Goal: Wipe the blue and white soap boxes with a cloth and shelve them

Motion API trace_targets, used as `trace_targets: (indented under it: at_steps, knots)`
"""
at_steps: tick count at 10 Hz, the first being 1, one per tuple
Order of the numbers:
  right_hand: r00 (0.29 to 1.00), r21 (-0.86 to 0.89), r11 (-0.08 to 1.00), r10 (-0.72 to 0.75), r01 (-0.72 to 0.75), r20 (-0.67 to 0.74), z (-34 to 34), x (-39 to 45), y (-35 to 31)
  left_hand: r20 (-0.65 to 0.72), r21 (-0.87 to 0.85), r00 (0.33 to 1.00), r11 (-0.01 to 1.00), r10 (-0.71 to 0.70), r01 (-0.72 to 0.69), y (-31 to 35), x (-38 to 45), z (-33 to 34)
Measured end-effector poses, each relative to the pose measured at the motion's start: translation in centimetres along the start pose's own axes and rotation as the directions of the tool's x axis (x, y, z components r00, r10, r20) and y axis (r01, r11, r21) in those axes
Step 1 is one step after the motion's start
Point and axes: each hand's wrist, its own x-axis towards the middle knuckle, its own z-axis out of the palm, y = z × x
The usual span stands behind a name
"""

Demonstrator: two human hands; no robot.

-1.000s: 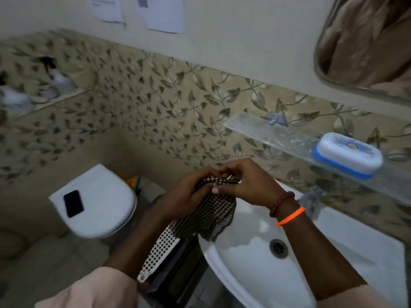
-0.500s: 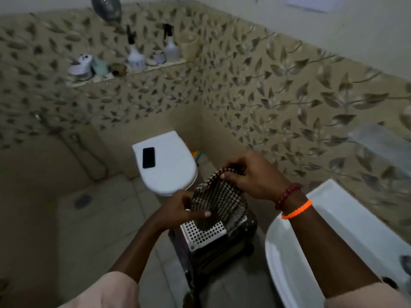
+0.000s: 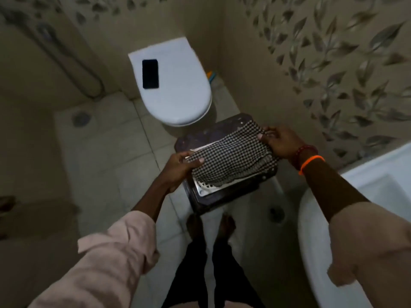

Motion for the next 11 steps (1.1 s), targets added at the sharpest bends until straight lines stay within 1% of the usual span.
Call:
trace_targets:
  at_steps: [1,2,3,4,5,6,7,8,9,10,11]
  knots:
    - [0.993,-0.111,0.99,0.092,-0.084,0.067,2.2,2.8,3.9,-0.098,0.138,0.995,0.99,0.025,-0.011,-2.7,2.1,0.9]
    - [0.99,-0.153,0.982,0.122,-0.11,0.075,4.3,4.5,6.5,-0.166,0.427,0.977,0.903,0.134,-0.052,-5.0,4.1,1.8]
    - [0.986,-0.174,0.975,0.153,-0.14,0.063,6.0,5.8,8.1,-0.236,0.583,0.946,0.811,0.224,-0.047,-6.3,5.5,2.1]
    - [0.986,-0.199,0.968,0.165,-0.156,0.027,7.1,6.8,8.4,-0.282,0.641,0.913,0.766,0.294,-0.049,-6.4,6.4,2.5]
    - [0.988,-0.264,0.952,0.146,-0.153,-0.048,7.7,7.8,7.9,-0.278,0.694,0.898,0.718,0.341,-0.058,-6.2,7.0,3.0]
    - [0.982,-0.336,0.924,0.161,-0.184,-0.098,8.3,8.1,7.4,-0.257,0.793,0.897,0.61,0.361,-0.018,-6.0,7.3,3.6]
    - [0.985,-0.447,0.881,0.109,-0.157,-0.13,8.8,8.0,7.5,-0.241,0.866,0.901,0.499,0.361,0.032,-6.0,7.3,4.2]
    - [0.985,-0.578,0.805,0.042,-0.132,-0.166,9.1,7.3,7.3,-0.232,0.938,0.9,0.329,0.368,0.107,-5.8,7.0,4.7]
    - [0.976,-0.703,0.697,-0.019,-0.143,-0.216,9.4,6.1,7.0,-0.219,0.959,0.872,0.259,0.437,0.111,-5.2,6.6,5.2]
    - [0.98,-0.695,0.701,0.026,-0.158,-0.196,8.5,5.4,5.7,-0.177,0.974,0.889,0.208,0.423,0.095,-4.3,6.0,5.6]
    - [0.966,-0.655,0.741,-0.034,-0.149,-0.258,8.7,4.3,4.3,-0.044,0.987,0.877,0.156,0.479,-0.036,-3.2,5.1,6.8]
